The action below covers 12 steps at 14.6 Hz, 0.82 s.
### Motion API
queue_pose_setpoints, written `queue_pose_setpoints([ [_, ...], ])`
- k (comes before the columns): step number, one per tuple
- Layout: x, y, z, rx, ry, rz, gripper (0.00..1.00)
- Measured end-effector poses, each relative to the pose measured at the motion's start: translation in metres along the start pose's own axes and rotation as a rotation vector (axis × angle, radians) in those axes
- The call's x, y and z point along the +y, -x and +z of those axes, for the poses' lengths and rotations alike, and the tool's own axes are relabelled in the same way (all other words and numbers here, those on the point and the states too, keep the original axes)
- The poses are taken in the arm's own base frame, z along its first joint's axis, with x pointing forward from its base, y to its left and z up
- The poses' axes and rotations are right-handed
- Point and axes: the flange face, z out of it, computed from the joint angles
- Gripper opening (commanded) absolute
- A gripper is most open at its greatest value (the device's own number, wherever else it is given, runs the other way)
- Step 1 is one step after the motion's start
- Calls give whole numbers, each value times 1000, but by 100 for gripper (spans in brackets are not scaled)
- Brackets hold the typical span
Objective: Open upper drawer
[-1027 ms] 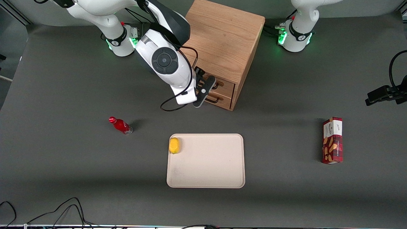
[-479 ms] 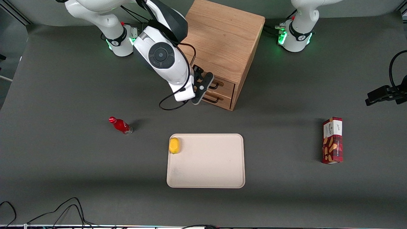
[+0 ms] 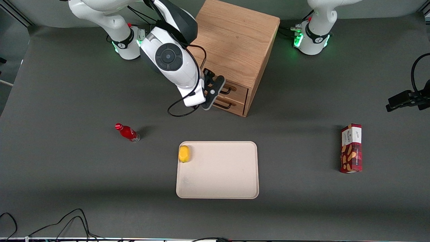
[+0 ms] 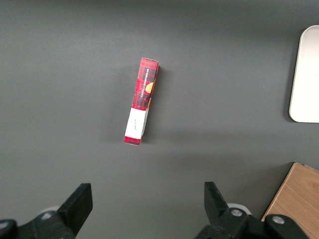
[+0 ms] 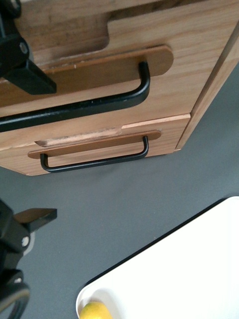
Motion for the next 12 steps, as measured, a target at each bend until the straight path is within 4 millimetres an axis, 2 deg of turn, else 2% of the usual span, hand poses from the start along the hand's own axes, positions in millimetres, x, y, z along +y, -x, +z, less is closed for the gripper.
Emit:
queue_pose_setpoints([
  [5,9,6,17,-24,-8,0,100],
  [12,9,6,17,-22,-8,-2,100],
])
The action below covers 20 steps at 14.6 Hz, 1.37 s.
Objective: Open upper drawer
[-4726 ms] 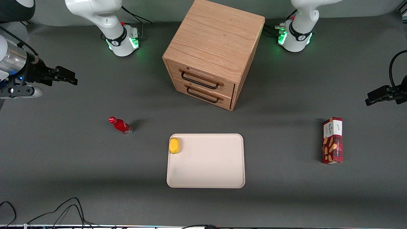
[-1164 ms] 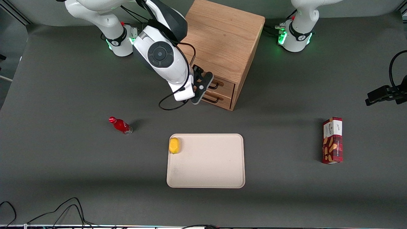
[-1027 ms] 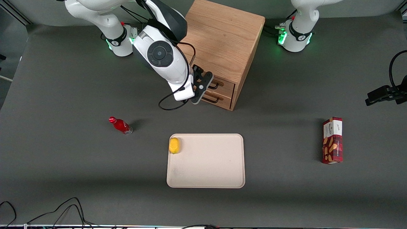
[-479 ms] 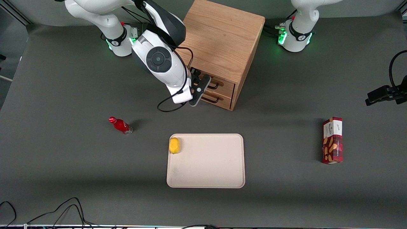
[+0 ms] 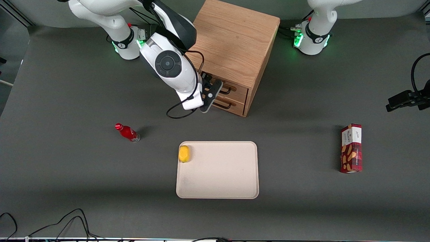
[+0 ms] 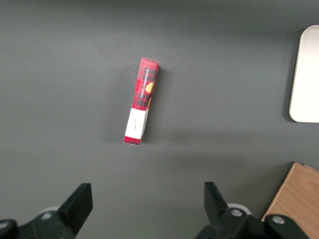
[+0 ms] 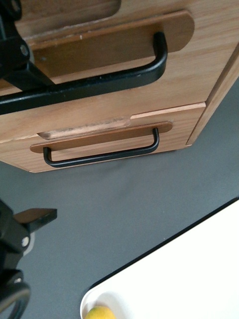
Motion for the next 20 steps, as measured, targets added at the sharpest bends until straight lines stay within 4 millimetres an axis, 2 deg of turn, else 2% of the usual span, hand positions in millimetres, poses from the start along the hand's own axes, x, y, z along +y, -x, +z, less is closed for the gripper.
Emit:
queue_pose_setpoints([
  [8,1,-8,17,13,-12,-4,100],
  [16,4,-10,19,22,-15,0,100],
  [20,21,-11,17,42,-12,-3,100],
])
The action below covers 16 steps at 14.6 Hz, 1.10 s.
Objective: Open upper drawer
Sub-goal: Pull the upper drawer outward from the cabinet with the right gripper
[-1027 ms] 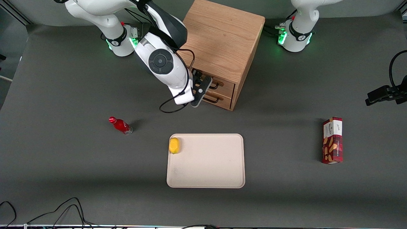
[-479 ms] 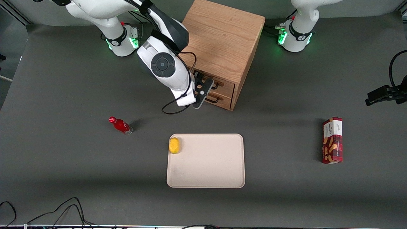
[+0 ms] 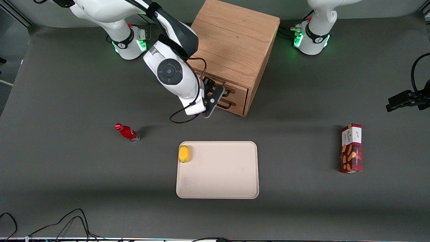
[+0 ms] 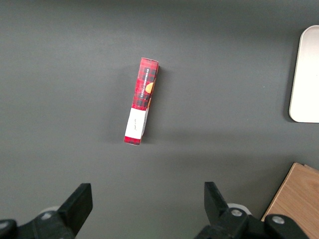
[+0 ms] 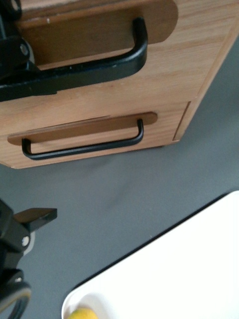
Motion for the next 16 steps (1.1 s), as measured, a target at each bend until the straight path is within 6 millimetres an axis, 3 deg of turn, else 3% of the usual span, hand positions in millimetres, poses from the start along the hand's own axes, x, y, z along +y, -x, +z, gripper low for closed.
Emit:
queue_pose_setpoints([
  [9,44,-3,-9,40,-7,22,100],
  [16,57,-5,-13,19,3,-1,100],
])
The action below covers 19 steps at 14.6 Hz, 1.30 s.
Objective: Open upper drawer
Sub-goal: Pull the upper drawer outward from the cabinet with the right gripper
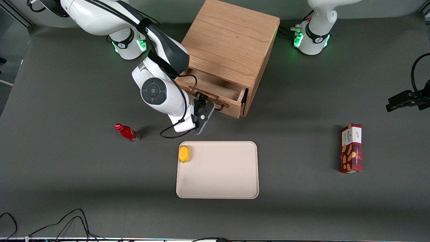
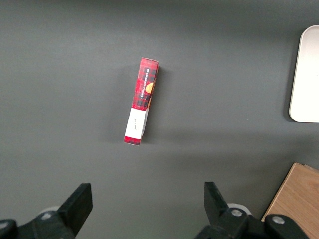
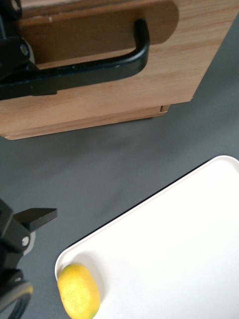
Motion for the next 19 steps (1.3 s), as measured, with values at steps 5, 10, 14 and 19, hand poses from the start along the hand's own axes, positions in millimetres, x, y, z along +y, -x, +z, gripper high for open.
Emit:
queue_pose_setpoints([
  [5,10,-5,0,-12,-7,-26,100],
  [10,25,-5,-3,-43,-7,-16,100],
  [14,36,-5,-6,-50,0,-9,100],
  [19,51,-5,-12,-52,12,7,100],
])
